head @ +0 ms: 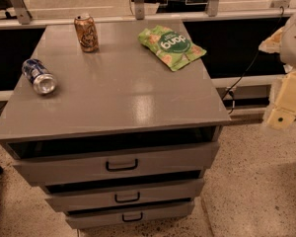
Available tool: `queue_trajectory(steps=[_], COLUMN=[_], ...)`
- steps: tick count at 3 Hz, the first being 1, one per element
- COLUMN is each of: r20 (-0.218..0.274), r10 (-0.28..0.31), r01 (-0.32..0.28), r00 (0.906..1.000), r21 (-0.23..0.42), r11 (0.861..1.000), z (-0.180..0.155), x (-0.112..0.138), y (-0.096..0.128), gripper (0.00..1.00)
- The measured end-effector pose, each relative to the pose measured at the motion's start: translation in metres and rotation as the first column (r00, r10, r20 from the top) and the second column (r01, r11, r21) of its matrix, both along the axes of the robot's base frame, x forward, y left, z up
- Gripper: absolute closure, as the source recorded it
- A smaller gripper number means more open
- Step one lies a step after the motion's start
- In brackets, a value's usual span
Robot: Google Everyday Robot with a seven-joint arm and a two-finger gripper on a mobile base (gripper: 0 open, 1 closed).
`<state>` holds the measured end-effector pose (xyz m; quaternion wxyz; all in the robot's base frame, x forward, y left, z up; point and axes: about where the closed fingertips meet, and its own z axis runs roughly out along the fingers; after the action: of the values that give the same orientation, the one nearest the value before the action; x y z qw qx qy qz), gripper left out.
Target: Pick orange can
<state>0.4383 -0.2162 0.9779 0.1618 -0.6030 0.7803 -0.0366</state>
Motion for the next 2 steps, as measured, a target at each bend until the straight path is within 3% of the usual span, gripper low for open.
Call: queue_trajectory(steps=[1, 2], r20=[0.0, 0.019], r10=[0.0, 0.013], r01=[0.0, -0.014], r00=[1.0, 0.9997], r21=[0.0, 0.058], r11=[1.0, 0.998], z=[0.0, -0.011], x=[0.0, 0.028], y=[0.0, 0.01], gripper=[0.0, 0.0])
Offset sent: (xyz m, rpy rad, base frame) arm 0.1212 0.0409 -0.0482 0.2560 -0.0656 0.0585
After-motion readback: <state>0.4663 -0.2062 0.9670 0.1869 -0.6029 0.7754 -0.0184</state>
